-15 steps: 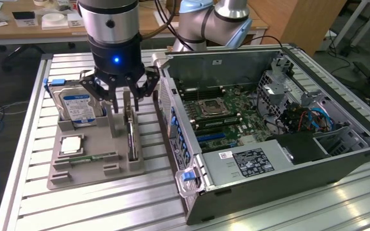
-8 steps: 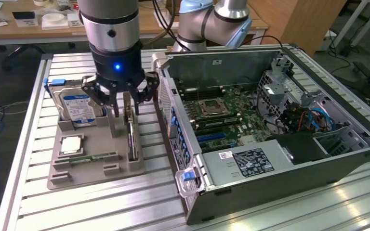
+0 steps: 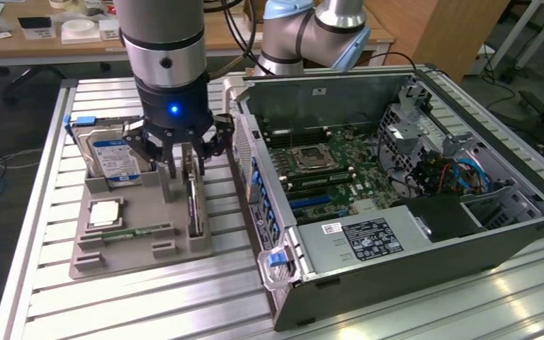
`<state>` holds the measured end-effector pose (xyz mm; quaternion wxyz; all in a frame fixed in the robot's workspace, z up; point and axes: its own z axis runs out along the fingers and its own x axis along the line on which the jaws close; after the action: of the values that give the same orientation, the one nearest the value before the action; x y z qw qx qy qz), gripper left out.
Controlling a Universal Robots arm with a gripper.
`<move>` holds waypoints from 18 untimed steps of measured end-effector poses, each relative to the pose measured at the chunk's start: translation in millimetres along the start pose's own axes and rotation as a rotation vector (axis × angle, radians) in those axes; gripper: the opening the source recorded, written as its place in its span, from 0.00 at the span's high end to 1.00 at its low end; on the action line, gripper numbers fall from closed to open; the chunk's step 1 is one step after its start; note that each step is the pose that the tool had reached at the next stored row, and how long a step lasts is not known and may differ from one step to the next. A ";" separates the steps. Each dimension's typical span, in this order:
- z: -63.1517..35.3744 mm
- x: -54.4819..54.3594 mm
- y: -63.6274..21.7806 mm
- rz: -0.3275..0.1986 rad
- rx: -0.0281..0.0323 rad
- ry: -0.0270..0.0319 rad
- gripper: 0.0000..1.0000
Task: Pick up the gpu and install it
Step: 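Pick up the gpu and move the gpu toward the slot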
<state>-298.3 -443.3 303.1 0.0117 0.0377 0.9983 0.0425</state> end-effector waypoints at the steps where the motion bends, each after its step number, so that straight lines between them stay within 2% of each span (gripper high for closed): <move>1: 0.0 0.0 0.0 0.000 0.0001 0.0000 0.53; 4: 1.8 0.0 -0.1 0.000 -0.0002 -0.0003 0.53; 15: 21.1 0.4 -1.8 0.000 -0.0001 -0.0001 0.53; 18: 22.0 0.5 -1.9 0.000 0.0002 0.0002 0.53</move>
<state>-298.3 -443.3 281.1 0.0116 0.0377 0.9983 0.0424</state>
